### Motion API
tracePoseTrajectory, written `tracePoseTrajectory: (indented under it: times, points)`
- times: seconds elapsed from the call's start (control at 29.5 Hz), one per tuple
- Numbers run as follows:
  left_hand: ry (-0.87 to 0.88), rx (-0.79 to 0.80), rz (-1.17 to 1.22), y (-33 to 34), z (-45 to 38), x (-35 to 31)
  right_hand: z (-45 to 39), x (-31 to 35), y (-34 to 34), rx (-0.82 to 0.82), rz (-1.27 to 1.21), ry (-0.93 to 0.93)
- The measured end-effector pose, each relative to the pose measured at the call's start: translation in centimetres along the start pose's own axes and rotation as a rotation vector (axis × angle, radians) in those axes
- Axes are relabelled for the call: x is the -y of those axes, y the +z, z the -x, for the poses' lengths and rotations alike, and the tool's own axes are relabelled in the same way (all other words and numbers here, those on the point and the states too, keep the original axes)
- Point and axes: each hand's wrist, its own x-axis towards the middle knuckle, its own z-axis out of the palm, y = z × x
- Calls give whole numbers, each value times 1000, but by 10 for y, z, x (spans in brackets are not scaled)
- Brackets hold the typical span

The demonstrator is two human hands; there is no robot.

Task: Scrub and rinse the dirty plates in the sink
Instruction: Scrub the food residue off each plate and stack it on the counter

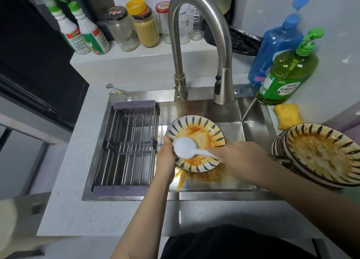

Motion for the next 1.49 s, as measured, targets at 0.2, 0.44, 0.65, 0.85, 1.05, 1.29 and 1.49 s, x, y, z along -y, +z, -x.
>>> tracePoseTrajectory:
  times: [0.2, 0.44, 0.65, 0.85, 1.05, 1.29, 1.49]
  points:
    - [-11, 41, 43, -7, -3, -1, -5, -23, -7, 5, 64, 200]
    - [-1, 135, -17, -2, -1, -1, -10, -7, 11, -198, 50, 112]
    - [-51, 155, -14, 2, -4, 1, -21, -7, 23, -262, 101, 168]
    - [-78, 150, -2, -5, -5, 1, -18, -24, 25, -361, 175, 248]
    - [-77, 156, -35, 2, -3, -1, -29, -13, 40, -403, 112, 109]
    - [1, 90, -116, -7, -5, -6, -22, -30, 27, -410, 178, 235]
    - [0, 90, -92, -4, -4, -8, -26, -22, 24, -408, 172, 188]
